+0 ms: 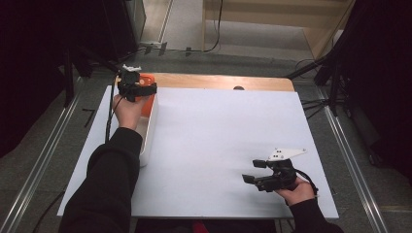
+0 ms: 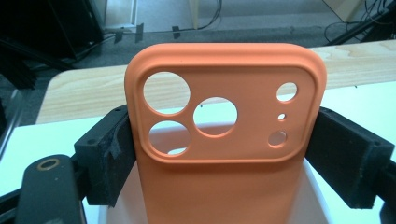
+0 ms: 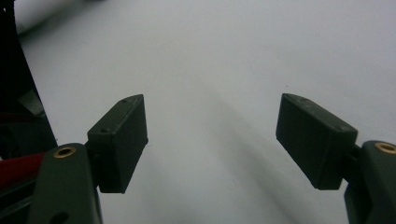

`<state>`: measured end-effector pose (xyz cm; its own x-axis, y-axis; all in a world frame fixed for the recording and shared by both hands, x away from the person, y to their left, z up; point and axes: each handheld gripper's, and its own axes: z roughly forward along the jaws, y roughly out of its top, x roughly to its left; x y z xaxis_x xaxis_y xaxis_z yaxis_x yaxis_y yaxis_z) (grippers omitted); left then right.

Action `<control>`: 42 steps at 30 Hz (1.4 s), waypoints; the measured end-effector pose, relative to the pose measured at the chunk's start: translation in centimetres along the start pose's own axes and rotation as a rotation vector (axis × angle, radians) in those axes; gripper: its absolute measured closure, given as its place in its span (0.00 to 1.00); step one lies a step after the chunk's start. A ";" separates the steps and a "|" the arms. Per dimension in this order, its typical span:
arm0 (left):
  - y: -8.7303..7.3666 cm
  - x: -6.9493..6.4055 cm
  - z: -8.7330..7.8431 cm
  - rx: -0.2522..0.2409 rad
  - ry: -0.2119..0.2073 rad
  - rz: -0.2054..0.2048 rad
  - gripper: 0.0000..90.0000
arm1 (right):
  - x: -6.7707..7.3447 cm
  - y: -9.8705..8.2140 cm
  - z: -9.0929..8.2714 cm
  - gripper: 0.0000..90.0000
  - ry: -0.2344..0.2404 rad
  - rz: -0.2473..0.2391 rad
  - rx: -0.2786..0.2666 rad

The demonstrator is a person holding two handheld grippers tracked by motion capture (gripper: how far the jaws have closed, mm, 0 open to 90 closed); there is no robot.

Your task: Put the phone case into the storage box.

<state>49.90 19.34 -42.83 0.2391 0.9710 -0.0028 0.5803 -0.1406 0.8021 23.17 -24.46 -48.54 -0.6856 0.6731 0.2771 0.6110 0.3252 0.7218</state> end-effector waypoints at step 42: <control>1.3 0.3 -3.7 -0.005 -0.148 -0.021 0.15 | 0.0 0.0 0.1 0.26 0.009 -0.006 0.010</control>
<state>47.80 20.22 -39.59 0.3392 0.9346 -0.1070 0.5822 -0.1192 0.8042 23.19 -24.33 -48.63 -0.6927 0.6653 0.2786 0.6108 0.3357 0.7171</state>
